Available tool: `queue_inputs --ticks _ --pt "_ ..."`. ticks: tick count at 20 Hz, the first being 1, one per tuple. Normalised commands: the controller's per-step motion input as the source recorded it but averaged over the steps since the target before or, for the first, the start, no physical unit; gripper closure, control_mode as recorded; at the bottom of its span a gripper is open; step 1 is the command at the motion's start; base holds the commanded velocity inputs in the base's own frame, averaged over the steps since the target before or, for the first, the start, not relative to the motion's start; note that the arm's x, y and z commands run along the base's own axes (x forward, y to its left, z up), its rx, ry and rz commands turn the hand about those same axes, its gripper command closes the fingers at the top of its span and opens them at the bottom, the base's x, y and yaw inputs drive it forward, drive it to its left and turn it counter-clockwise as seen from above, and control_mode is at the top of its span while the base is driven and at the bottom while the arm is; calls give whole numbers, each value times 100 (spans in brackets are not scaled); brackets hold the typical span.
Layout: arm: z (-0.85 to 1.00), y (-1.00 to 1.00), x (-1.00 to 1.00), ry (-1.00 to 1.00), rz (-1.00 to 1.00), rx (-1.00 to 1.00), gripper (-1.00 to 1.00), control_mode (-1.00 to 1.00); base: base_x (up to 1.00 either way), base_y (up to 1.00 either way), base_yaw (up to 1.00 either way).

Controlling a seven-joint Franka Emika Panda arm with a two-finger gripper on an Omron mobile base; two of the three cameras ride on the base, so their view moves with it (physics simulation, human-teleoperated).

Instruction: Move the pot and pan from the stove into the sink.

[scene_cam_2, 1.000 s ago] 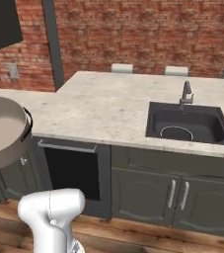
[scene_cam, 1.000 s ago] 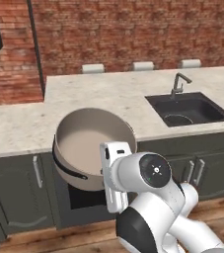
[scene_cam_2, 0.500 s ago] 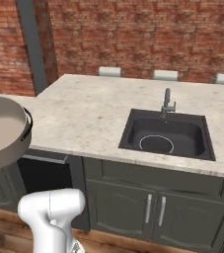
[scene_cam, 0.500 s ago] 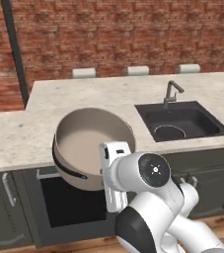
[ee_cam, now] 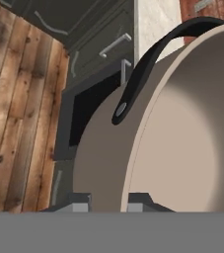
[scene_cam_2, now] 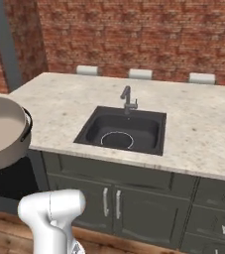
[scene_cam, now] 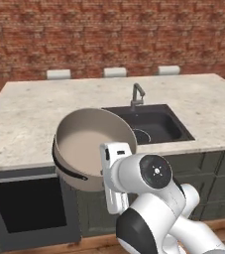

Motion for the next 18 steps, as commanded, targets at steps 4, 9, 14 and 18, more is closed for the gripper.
queue_inputs --ticks 4,9,14,18 --pt "0 0 0 0 0 0 100 100 27 -89 5" --pt "0 0 0 0 0 0 100 100 28 -88 5" --pt "0 0 0 0 0 0 100 100 34 -84 5" --pt "0 0 0 0 0 0 100 100 14 -54 2"
